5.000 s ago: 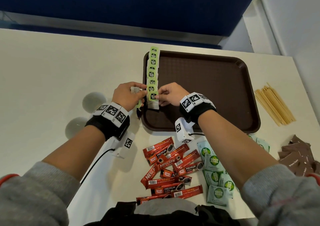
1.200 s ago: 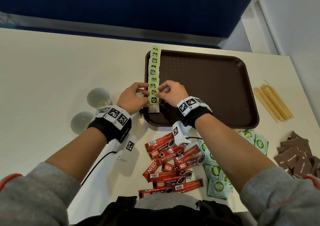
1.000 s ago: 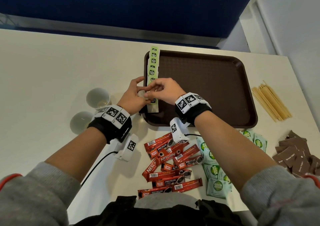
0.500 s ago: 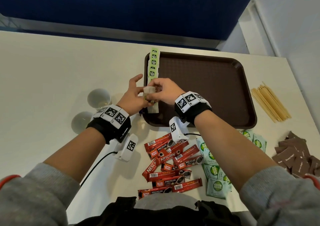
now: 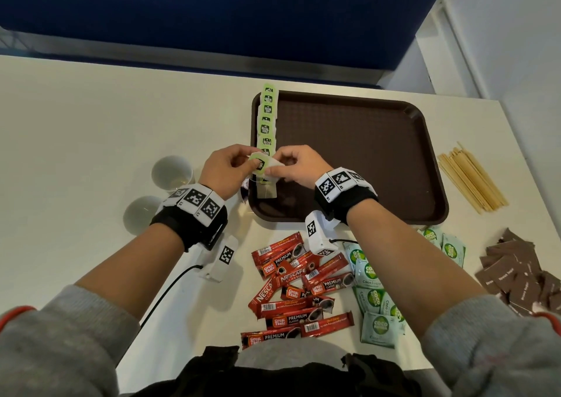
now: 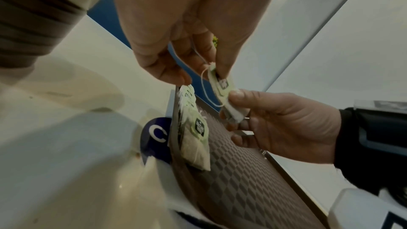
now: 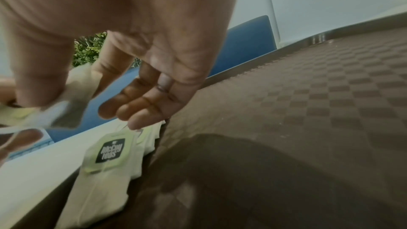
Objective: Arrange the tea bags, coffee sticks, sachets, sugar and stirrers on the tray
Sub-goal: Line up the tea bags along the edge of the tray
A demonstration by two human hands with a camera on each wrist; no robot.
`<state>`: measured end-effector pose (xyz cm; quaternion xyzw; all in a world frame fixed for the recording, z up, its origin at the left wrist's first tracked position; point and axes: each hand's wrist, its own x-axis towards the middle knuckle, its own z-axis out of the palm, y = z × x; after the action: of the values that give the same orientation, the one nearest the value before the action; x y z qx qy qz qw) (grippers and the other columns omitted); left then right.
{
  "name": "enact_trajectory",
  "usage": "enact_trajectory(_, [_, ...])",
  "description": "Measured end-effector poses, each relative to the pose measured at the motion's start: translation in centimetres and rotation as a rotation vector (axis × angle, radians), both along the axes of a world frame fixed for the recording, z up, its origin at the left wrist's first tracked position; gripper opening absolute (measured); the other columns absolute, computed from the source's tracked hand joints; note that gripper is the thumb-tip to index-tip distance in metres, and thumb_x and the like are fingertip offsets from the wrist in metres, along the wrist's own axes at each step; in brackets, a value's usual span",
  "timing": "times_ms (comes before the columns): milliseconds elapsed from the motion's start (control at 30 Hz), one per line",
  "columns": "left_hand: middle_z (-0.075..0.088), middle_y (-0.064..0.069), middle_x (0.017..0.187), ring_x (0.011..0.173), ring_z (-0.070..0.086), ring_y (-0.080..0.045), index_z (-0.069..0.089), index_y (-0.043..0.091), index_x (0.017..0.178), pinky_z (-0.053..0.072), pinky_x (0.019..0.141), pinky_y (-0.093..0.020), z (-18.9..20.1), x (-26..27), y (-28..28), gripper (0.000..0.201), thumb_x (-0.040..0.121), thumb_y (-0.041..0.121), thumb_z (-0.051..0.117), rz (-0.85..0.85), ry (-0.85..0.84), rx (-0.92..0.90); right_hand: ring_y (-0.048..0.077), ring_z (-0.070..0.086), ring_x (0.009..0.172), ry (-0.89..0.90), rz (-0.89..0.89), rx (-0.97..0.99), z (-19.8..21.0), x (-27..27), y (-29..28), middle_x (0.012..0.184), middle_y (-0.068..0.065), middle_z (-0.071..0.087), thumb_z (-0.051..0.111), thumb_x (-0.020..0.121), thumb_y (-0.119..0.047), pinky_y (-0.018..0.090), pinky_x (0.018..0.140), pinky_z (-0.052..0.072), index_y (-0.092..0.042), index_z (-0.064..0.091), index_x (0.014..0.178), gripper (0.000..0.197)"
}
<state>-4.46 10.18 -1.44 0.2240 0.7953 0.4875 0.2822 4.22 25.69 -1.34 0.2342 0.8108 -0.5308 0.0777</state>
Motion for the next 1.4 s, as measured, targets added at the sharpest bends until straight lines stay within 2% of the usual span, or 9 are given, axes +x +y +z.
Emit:
enact_trajectory(133, [0.069,0.001,0.096,0.088,0.064,-0.015,0.069,0.025,0.108,0.05,0.084,-0.028,0.2,0.5,0.1,0.019,0.091,0.02,0.062,-0.132,0.043,-0.066,0.008,0.059,0.074,-0.045,0.032,0.039,-0.3,0.3,0.0,0.078,-0.003,0.068,0.078,0.074,-0.028,0.031,0.08,0.049,-0.02,0.072,0.083,0.014])
enact_trajectory(333, [0.062,0.009,0.082,0.072,0.057,-0.003,0.068,0.023,0.109,0.046,0.067,-0.014,-0.5,0.9,0.3,0.026,0.086,0.011,0.068,-0.106,0.05,-0.143,0.022,0.064,0.079,-0.138,0.073,0.086,-1.0,0.7,-0.4,0.085,0.011,0.069,0.073,0.08,-0.027,0.04,0.083,0.054,-0.007,0.071,0.088,0.021])
enact_trajectory(467, [0.061,0.013,0.076,0.071,0.056,0.001,0.068,0.022,0.106,0.043,0.066,-0.008,-0.8,0.9,0.4,0.029,0.083,0.005,0.068,-0.089,0.044,-0.169,0.031,0.068,0.092,-0.183,0.056,0.017,-1.7,1.0,-1.0,0.096,0.022,0.069,0.069,0.085,-0.021,0.037,0.082,0.058,0.003,0.066,0.096,0.026])
enact_trajectory(567, [0.062,0.011,0.075,0.07,0.057,0.0,0.067,0.025,0.103,0.042,0.064,-0.009,-1.0,1.0,0.4,0.027,0.083,0.006,0.068,-0.077,0.07,-0.206,0.028,0.069,0.088,-0.212,0.073,0.037,-1.7,1.0,-1.4,0.084,0.015,0.067,0.066,0.087,-0.021,0.036,0.08,0.058,0.004,0.066,0.092,0.025])
enact_trajectory(667, [0.065,0.007,0.08,0.074,0.058,-0.006,0.067,0.023,0.104,0.046,0.072,-0.017,-1.0,1.2,0.6,0.027,0.084,0.005,0.067,-0.082,0.087,-0.23,0.024,0.069,0.078,-0.207,0.033,0.064,-1.6,0.9,-1.5,0.071,0.004,0.063,0.07,0.084,-0.019,0.031,0.075,0.059,-0.006,0.066,0.079,0.015])
enact_trajectory(800, [0.064,0.005,0.086,0.079,0.059,-0.008,0.066,0.02,0.108,0.044,0.077,-0.018,-0.9,1.3,0.9,0.029,0.083,0.006,0.068,-0.092,0.113,-0.251,0.015,0.065,0.064,-0.197,-0.063,0.044,-1.6,0.8,-1.5,0.067,0.001,0.063,0.075,0.08,-0.015,0.023,0.065,0.058,-0.012,0.062,0.081,0.012])
enact_trajectory(1033, [0.064,0.005,0.09,0.074,0.058,-0.009,0.065,0.02,0.109,0.035,0.058,-0.005,-1.1,1.0,0.6,0.031,0.08,0.008,0.071,-0.043,0.146,-0.27,0.023,0.071,0.07,-0.211,-0.11,0.05,-1.7,0.8,-1.7,0.069,0.001,0.064,0.078,0.074,-0.006,0.034,0.075,0.059,-0.015,0.057,0.076,0.022])
enact_trajectory(1233, [0.064,0.004,0.091,0.076,0.059,-0.01,0.064,0.019,0.109,0.04,0.066,-0.014,-1.2,1.2,0.6,0.031,0.081,0.008,0.071,-0.042,0.119,-0.281,0.013,0.067,0.064,-0.211,-0.185,0.081,-1.4,1.0,-1.7,0.078,0.002,0.065,0.082,0.067,-0.007,0.026,0.064,0.059,-0.012,0.059,0.09,0.033])
enact_trajectory(1400, [0.064,0.004,0.092,0.078,0.059,-0.011,0.063,0.02,0.109,0.041,0.066,-0.014,-1.2,1.3,0.6,0.031,0.081,0.008,0.071,-0.031,0.108,-0.28,0.017,0.069,0.074,-0.201,-0.2,0.087,-1.5,0.9,-1.9,0.079,0.004,0.068,0.081,0.068,-0.004,0.036,0.074,0.06,-0.013,0.058,0.092,0.034])
